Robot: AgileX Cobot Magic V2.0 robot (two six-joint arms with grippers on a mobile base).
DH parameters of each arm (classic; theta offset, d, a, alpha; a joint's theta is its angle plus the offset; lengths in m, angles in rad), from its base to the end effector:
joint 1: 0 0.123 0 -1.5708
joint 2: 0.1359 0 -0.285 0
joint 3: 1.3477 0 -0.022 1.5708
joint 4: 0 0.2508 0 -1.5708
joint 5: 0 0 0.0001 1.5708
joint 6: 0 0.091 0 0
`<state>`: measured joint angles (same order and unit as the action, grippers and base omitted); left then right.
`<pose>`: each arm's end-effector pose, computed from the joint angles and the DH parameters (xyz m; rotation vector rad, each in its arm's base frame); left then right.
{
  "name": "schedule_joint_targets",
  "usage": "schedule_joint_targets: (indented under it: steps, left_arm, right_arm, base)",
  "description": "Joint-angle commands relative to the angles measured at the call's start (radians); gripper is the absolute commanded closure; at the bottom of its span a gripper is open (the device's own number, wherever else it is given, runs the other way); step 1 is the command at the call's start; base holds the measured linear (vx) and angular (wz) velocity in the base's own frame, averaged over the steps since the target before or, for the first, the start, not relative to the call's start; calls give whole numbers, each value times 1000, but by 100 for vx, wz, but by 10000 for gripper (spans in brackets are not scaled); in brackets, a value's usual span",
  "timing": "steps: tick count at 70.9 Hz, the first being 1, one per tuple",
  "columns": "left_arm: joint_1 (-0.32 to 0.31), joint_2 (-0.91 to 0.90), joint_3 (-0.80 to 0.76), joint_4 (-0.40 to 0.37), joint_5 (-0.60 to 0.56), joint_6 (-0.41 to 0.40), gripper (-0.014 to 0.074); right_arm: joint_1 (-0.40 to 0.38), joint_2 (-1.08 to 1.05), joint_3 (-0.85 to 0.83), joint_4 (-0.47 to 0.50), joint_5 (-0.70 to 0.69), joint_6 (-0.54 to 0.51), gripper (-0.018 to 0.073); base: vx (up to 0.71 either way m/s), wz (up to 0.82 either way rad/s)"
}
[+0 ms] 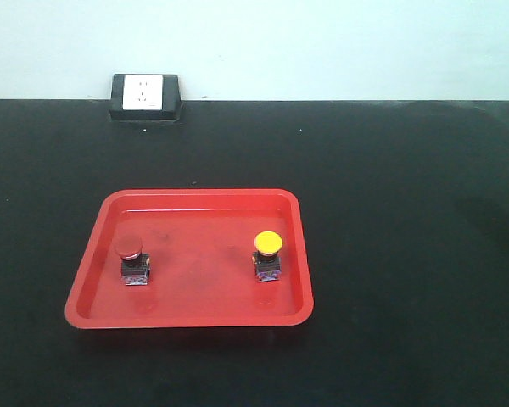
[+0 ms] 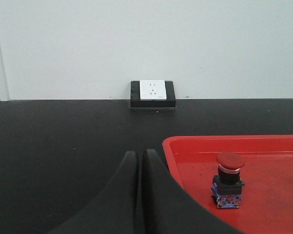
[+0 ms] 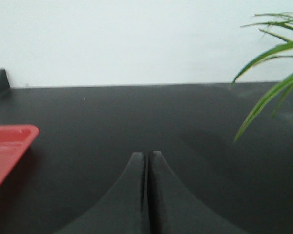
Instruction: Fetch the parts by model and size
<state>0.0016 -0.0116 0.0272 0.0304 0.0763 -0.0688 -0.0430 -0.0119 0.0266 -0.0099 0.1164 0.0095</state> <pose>0.0568 0.0003 0.1977 -0.0334 1.5752 -0.0271 0.0566 -0.0025 0.1943 0.0353 1.6144 -0.0344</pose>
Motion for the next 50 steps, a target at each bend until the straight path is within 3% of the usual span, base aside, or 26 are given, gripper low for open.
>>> schedule_joint_targets:
  steps: [1, 50]
  left_arm:
    - [-5, -14, 6, 0, -67, -9, 603]
    - [-5, -14, 6, 0, -67, -9, 603]
  right_arm:
    - [4, -10, 7, 0, -116, 15, 569]
    - [4, -11, 7, 10, -123, 13, 569]
  base:
    - [0, 0]
    - [0, 0]
